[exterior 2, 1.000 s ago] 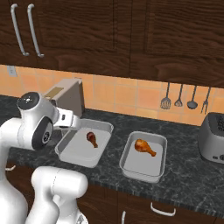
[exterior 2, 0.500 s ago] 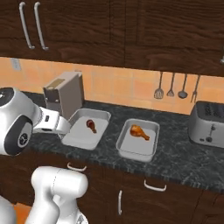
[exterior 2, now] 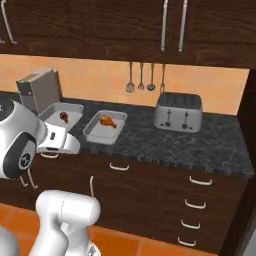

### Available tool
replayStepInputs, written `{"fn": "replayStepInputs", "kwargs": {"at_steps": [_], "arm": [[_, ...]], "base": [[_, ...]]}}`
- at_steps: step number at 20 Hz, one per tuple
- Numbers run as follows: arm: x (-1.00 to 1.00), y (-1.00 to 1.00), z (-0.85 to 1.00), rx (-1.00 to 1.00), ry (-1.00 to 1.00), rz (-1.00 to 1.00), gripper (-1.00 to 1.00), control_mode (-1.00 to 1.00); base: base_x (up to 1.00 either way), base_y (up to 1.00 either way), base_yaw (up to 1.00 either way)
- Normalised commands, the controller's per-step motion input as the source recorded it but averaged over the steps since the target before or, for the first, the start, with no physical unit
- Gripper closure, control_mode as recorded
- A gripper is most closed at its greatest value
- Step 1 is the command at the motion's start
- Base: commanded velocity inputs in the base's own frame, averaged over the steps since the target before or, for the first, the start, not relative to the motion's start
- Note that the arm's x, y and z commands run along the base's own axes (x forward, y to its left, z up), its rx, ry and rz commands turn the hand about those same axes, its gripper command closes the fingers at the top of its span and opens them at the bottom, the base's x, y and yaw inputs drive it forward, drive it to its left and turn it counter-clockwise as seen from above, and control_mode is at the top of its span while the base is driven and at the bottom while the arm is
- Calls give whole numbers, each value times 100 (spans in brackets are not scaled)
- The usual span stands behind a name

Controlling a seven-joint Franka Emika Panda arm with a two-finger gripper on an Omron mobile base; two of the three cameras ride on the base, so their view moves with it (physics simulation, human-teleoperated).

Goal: Place one lemon wedge and one chicken drumstick in each tupperware on the nearby counter, to pack two identical lunches.

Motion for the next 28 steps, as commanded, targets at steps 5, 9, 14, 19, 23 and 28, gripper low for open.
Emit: {"fn": "replayStepInputs", "kwargs": {"at_steps": [5,9,14,19,23,28], "arm": [[0,0,0,0,0,0,-100,100],[0,0,0,0,0,0,-100,100],[0,0,0,0,0,0,-100,100],[0,0,0,0,0,0,-100,100],[0,0,0,0,0,0,-100,100],[0,0,0,0,0,0,-100,100]], "base": [[-52,-100,-3],[-47,-100,-1],[-7,-100,0],[0,-100,0],[0,-100,0],[0,-100,0]]}}
